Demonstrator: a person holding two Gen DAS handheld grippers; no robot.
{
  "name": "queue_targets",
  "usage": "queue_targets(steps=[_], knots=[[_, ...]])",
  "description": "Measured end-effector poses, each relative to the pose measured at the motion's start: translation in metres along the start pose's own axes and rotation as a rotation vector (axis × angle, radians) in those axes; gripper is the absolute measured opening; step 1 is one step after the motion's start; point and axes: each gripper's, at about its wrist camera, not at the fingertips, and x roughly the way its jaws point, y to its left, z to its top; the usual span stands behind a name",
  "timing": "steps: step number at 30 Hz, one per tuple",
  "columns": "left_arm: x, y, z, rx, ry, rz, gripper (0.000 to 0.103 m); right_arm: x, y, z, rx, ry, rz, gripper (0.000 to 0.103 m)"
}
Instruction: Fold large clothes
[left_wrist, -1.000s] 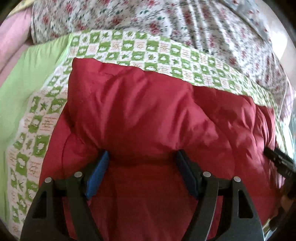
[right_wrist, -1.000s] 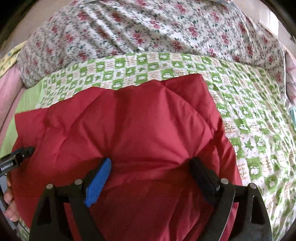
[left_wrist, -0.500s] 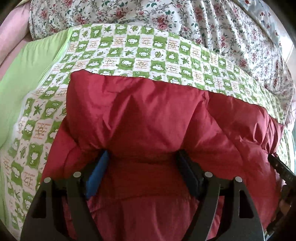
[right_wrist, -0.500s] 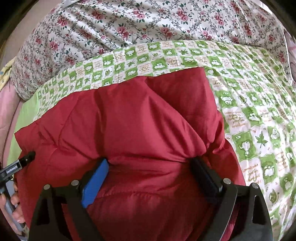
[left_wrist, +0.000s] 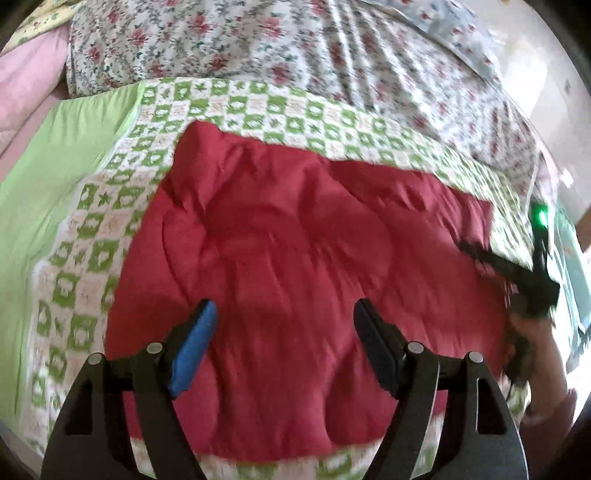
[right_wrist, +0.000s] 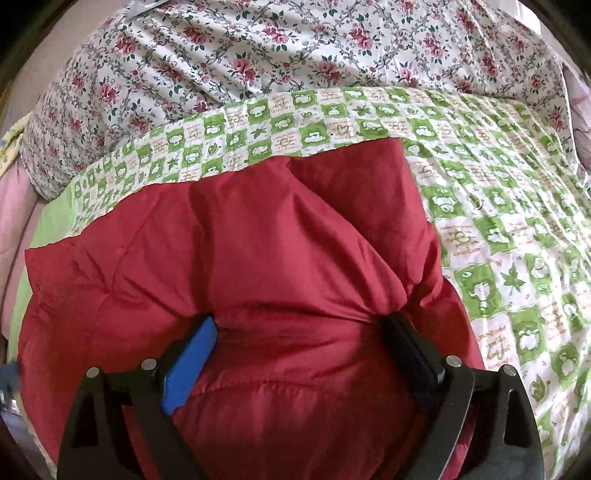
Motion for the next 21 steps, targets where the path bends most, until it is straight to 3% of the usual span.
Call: queue_targets(steps=[6, 10, 15, 18, 21], knots=[[-0.011, -0.003, -0.023, 0.017, 0.015, 0.002, 0.077, -0.076, 0.022, -0.028, -0.083, -0.133, 0.008, 0.094], [-0.006, -0.008, -0.027, 0.028, 0.034, 0.005, 0.077, -0.105, 0.041, -0.062, -0.175, -0.118, 0.042, 0.094], [0.000, -0.014, -0.032, 0.052, 0.060, 0.021, 0.077, -0.090, 0.044, -0.090, -0.226, -0.026, 0.003, 0.093], [0.009, -0.017, -0.036, 0.087, 0.081, 0.037, 0.078, -0.077, 0.028, -0.101, -0.170, 0.026, 0.029, 0.092], [0.017, -0.019, -0.040, 0.112, 0.081, 0.055, 0.079, -0.072, 0.023, -0.111, -0.164, 0.023, 0.030, 0.093]])
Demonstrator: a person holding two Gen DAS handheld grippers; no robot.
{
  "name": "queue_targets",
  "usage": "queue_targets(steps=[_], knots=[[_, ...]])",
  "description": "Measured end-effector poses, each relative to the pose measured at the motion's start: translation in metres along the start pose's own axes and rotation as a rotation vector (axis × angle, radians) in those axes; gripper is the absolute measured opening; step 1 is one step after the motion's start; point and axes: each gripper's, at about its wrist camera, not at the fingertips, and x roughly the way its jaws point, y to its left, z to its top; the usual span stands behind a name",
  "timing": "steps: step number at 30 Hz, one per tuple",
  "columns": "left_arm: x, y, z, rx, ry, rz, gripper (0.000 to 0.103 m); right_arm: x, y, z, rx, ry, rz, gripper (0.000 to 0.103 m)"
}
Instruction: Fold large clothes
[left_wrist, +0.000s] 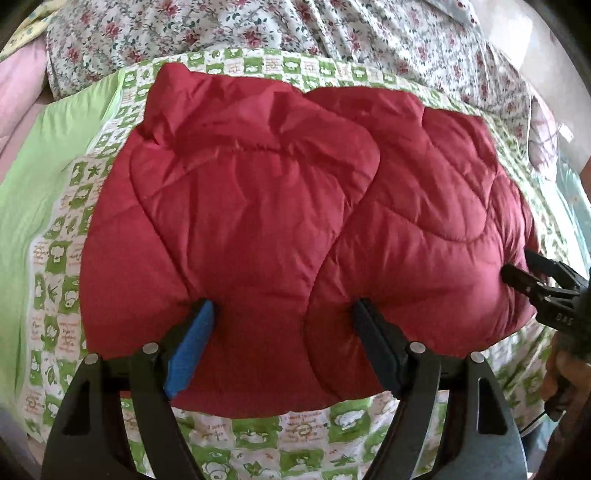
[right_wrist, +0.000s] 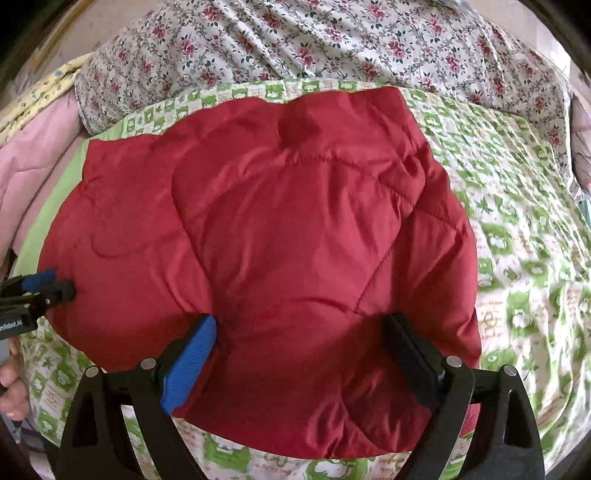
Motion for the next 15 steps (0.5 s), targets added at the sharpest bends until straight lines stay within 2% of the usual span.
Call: queue_targets(steps=[5, 15], knots=[[0.006, -0.006, 0.000, 0.024, -0.004, 0.043, 0.081, 0.003, -0.001, -0.003, 0.020, 0.002, 0.008, 0.093], [0.007, -0.005, 0.000, 0.032, -0.011, 0.052, 0.083, -0.001, 0.003, -0.014, 0.037, -0.016, -0.019, 0.093]])
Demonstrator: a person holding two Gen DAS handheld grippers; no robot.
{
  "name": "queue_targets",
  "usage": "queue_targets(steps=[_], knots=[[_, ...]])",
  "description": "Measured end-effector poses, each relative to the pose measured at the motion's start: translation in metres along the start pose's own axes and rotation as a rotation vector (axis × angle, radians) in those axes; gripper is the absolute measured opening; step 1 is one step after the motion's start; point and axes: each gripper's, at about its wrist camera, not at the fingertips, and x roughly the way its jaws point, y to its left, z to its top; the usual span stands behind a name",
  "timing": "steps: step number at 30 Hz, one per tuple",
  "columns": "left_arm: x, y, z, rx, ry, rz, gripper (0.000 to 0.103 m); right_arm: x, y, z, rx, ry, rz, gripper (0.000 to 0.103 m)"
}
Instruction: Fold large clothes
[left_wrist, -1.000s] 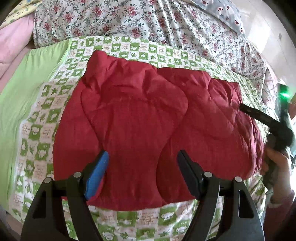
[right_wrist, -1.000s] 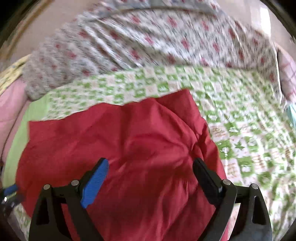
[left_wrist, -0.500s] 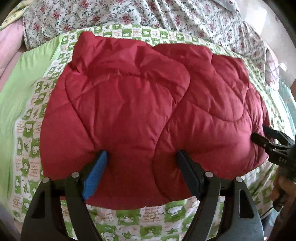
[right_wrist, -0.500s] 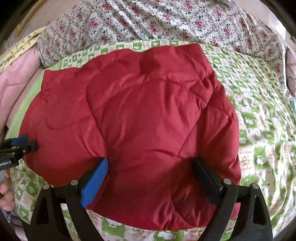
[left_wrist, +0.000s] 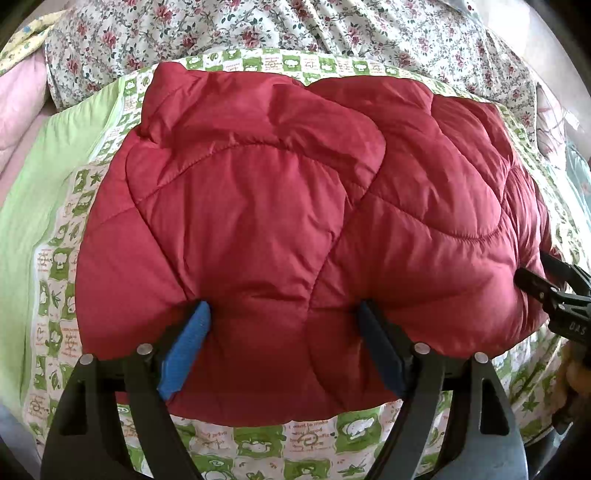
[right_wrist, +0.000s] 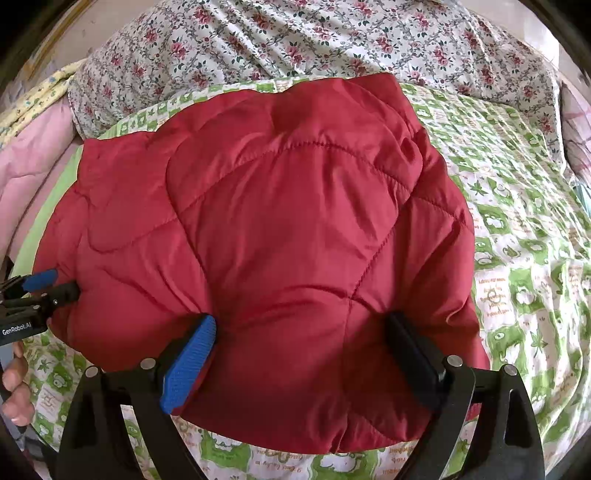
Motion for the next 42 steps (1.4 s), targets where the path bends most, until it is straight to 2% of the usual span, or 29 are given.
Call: queue_targets(steps=[12, 20, 25, 30, 37, 42], knots=[[0.003, -0.005, 0.000, 0.015, -0.007, 0.033, 0.085, -0.005, 0.003, 0.004, -0.006, -0.003, -0.015, 0.094], [-0.005, -0.003, 0.003, 0.013, -0.002, 0.039, 0.085, -0.047, 0.016, 0.020, -0.045, -0.108, -0.038, 0.094], [-0.020, 0.005, 0.012, -0.009, -0.035, 0.057, 0.085, -0.058, 0.023, 0.034, -0.063, -0.152, -0.003, 0.093], [-0.025, 0.016, 0.028, -0.030, -0.080, 0.112, 0.085, -0.047, 0.037, 0.045, -0.102, -0.142, 0.007, 0.093], [-0.014, 0.025, 0.048, -0.040, -0.076, 0.152, 0.085, -0.017, 0.048, 0.057, -0.115, -0.074, 0.026, 0.093], [-0.004, 0.023, 0.052, -0.032, -0.060, 0.150, 0.085, 0.009, 0.036, 0.068, -0.072, -0.032, 0.016, 0.095]])
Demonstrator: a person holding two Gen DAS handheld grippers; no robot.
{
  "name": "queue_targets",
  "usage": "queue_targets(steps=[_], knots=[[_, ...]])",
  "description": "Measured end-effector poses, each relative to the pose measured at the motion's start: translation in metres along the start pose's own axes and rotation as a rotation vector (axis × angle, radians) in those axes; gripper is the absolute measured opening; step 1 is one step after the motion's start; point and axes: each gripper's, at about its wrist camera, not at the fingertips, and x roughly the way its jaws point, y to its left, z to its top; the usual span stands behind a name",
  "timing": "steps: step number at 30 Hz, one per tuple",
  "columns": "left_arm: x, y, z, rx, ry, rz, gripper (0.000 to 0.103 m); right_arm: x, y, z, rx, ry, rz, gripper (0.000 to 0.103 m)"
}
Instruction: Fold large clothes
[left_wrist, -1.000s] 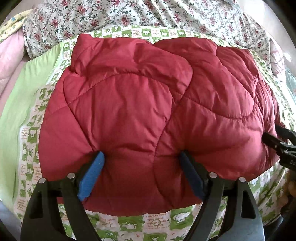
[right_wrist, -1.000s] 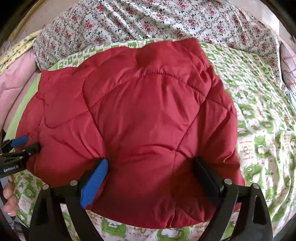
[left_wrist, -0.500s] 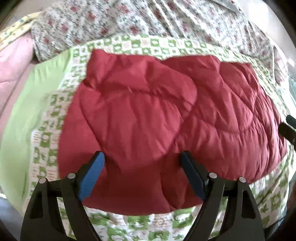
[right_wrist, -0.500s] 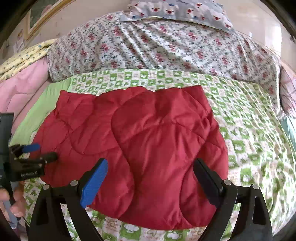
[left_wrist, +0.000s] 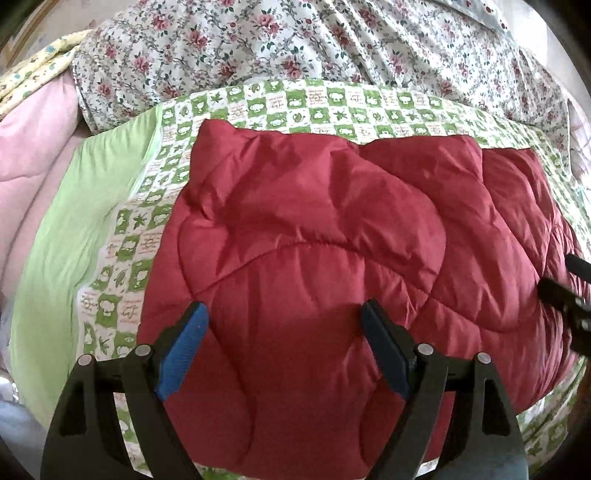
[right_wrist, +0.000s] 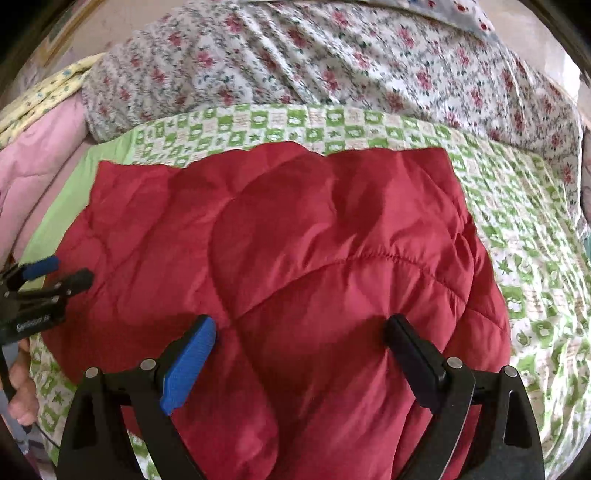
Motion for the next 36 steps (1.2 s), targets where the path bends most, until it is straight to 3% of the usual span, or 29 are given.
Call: queue_targets(steps=[18, 27, 36], knots=[[0.028, -0.001, 0.012, -0.006, 0.014, -0.018, 0.092, 0.038, -0.025, 0.021, 0.056, 0.027, -0.013, 0.097], [0.046, 0.004, 0.020, -0.025, 0.022, -0.017, 0.096, 0.024, -0.027, 0.029, 0.076, -0.013, -0.010, 0.094], [0.052, 0.005, 0.023, -0.033, 0.028, -0.032, 0.098, 0.057, -0.048, 0.034, 0.119, 0.043, 0.006, 0.097]])
